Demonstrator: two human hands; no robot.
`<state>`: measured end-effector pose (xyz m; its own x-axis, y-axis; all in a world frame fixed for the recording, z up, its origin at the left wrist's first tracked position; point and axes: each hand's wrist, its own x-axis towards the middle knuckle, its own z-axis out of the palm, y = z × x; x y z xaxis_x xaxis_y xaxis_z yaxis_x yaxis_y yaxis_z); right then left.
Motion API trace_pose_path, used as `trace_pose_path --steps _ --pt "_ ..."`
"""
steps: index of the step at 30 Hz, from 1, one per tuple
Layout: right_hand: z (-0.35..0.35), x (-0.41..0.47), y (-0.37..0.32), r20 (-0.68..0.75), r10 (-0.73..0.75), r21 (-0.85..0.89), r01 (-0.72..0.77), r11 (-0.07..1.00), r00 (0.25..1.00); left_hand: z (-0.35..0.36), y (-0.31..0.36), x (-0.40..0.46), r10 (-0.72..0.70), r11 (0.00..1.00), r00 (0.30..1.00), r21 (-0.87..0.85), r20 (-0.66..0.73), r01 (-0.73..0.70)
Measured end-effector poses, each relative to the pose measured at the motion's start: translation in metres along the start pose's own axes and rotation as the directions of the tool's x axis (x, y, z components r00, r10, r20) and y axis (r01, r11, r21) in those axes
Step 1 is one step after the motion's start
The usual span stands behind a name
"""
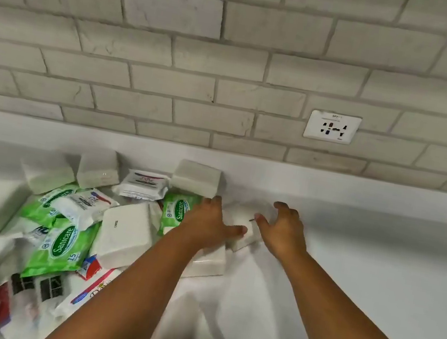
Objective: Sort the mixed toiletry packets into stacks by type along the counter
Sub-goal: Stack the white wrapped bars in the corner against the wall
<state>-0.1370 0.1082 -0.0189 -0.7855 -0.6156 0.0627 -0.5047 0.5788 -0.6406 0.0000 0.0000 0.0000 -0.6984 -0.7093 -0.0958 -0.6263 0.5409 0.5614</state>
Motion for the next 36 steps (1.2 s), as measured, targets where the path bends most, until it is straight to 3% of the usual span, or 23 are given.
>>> trace_pose_path --steps 4,8,13,18,23,29,32,36 --pt "0.012 0.011 0.007 0.054 0.068 0.031 -0.070 0.997 0.996 0.011 -0.001 0.013 -0.014 0.969 0.997 0.247 0.079 -0.005" --pt "0.020 0.015 0.013 0.061 0.117 0.114 -0.124 0.986 0.991 0.023 0.000 0.025 0.017 0.951 0.999 0.306 0.051 -0.032" --pt "0.023 0.009 0.026 -0.074 0.173 0.365 -0.134 0.921 0.982 0.028 0.008 0.036 0.109 0.953 0.994 0.283 0.029 -0.112" --pt "0.003 -0.006 0.048 -0.233 0.226 0.509 -0.079 0.857 0.946 0.037 0.030 0.042 0.245 0.966 0.964 0.064 0.100 -0.252" --pt "-0.038 -0.016 0.086 -0.347 0.309 0.564 -0.066 0.823 0.885 0.066 0.079 0.040 0.318 0.936 0.937 -0.202 0.145 -0.287" --pt "-0.097 -0.016 0.160 -0.409 0.429 0.596 -0.120 0.794 0.805 0.121 0.167 0.020 0.229 0.750 0.966 -0.655 0.121 -0.096" --pt "-0.128 -0.015 0.205 -0.419 0.435 0.582 -0.132 0.803 0.797 0.164 0.210 0.015 0.186 0.681 0.981 -0.726 0.051 -0.091" --pt "-0.175 -0.007 0.267 -0.430 0.410 0.530 -0.142 0.836 0.804 0.218 0.266 0.013 0.115 0.596 0.991 -0.803 0.067 -0.015"
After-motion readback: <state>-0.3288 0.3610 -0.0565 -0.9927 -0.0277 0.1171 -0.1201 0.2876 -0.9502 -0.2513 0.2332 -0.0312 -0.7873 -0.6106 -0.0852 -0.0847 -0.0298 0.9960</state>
